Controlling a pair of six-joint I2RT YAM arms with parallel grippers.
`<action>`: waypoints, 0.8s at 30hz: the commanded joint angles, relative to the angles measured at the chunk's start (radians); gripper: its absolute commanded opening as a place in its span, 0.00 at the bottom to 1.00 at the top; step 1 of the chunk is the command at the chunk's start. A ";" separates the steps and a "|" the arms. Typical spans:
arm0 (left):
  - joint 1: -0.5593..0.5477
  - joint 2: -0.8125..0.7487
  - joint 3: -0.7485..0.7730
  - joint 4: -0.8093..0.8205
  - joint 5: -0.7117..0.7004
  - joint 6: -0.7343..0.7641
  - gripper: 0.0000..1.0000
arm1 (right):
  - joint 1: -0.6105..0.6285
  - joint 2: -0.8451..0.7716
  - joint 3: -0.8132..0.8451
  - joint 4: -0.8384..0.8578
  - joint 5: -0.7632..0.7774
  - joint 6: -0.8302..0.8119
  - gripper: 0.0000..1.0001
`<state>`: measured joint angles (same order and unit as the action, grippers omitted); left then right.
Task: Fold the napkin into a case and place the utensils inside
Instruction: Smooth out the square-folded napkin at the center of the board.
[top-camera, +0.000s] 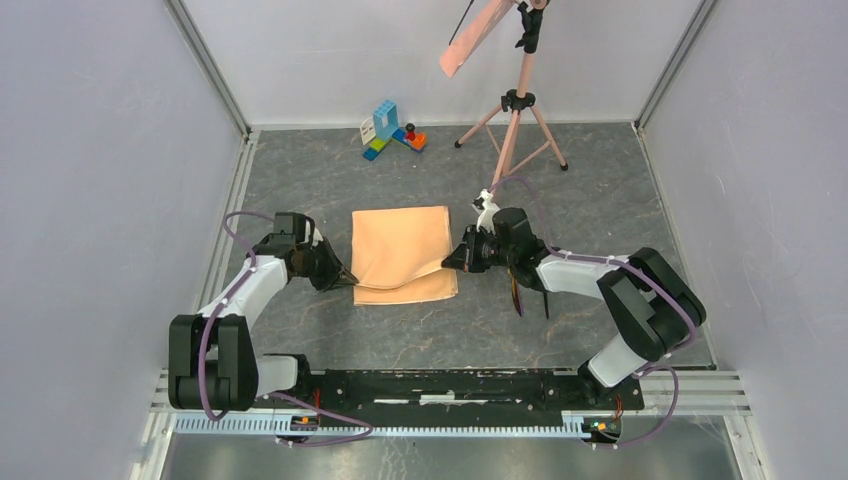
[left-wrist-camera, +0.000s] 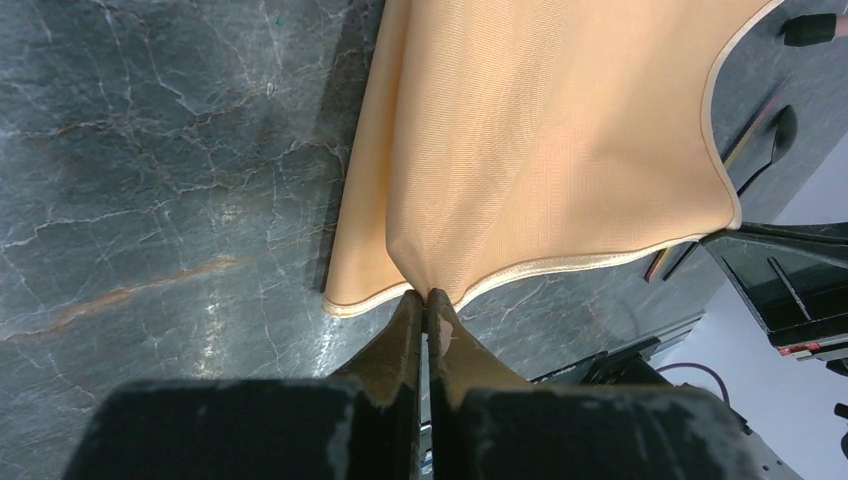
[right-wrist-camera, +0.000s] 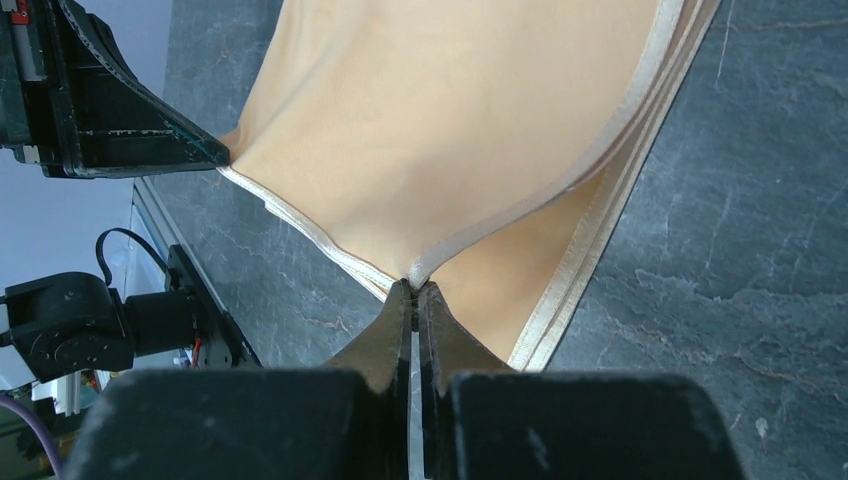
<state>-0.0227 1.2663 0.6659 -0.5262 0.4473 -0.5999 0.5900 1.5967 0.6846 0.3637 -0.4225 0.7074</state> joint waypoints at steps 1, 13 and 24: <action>0.003 -0.036 -0.026 0.028 0.006 -0.019 0.07 | 0.002 -0.047 -0.017 0.021 0.018 -0.003 0.00; 0.001 -0.108 -0.018 0.003 0.060 -0.054 0.08 | 0.002 -0.087 0.006 -0.011 0.016 0.000 0.00; -0.009 -0.146 -0.073 -0.003 0.068 -0.085 0.09 | 0.002 -0.119 -0.016 -0.033 0.021 -0.004 0.00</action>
<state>-0.0238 1.1526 0.6155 -0.5274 0.5037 -0.6312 0.5900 1.5154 0.6655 0.3168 -0.4099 0.7101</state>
